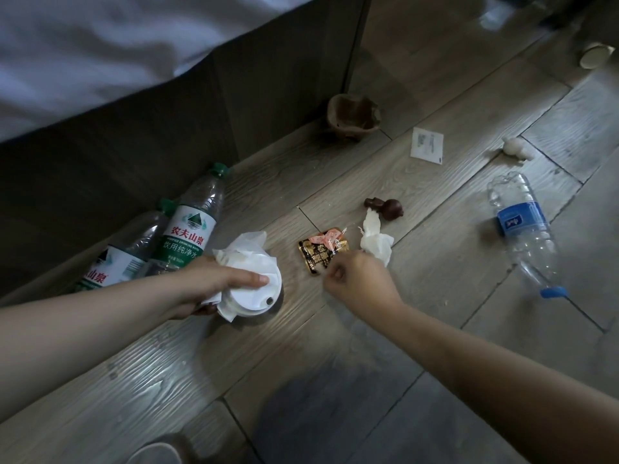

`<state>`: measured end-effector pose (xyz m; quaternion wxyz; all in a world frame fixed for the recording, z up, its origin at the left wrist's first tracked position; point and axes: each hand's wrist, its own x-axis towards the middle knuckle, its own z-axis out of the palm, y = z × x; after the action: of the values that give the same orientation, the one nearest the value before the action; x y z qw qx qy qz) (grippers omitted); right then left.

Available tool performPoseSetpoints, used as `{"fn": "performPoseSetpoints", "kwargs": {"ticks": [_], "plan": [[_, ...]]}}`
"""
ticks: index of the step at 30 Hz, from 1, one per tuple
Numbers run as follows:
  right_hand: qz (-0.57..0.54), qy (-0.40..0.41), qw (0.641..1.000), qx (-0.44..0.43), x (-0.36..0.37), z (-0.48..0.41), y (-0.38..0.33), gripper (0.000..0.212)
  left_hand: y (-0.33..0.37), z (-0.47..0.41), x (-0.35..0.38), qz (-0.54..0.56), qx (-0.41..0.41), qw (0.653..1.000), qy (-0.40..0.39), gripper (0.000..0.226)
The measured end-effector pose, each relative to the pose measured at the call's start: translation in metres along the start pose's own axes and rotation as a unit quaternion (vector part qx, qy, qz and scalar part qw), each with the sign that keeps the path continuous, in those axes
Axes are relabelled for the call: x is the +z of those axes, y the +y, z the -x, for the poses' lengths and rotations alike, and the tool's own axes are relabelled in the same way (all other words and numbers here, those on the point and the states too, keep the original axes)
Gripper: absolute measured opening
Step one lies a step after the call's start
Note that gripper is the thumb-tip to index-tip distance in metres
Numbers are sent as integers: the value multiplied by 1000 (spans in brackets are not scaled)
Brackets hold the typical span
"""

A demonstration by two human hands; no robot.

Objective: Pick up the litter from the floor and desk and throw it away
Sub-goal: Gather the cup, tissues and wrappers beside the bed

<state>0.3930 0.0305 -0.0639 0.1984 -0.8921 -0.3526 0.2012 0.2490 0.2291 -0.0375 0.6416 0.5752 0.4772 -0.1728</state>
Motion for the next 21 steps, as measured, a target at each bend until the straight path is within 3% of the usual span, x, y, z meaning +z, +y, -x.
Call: {"fn": "performPoseSetpoints", "kwargs": {"ticks": [3, 7, 11, 15, 18, 21], "plan": [[-24, 63, 997, 23, -16, -20, 7, 17, 3, -3, 2, 5, -4, 1000, -4, 93], [11, 38, 999, 31, -17, -32, 13, 20, 5, -6, 4, 12, -2, 1000, 0, 90], [53, 146, 988, 20, -22, -30, 25, 75, 5, -7, 6, 19, -1, 1000, -7, 86], [8, 40, 991, 126, -27, -44, 35, 130, 4, -8, 7, 26, -7, 1000, -8, 85], [31, -49, 987, 150, -22, -57, 37, 141, 7, -8, 9, 24, -11, 1000, -10, 93], [91, -49, 984, 147, -7, -59, 31, 137, 9, -10, 9, 18, -17, 1000, -17, 97]]}}
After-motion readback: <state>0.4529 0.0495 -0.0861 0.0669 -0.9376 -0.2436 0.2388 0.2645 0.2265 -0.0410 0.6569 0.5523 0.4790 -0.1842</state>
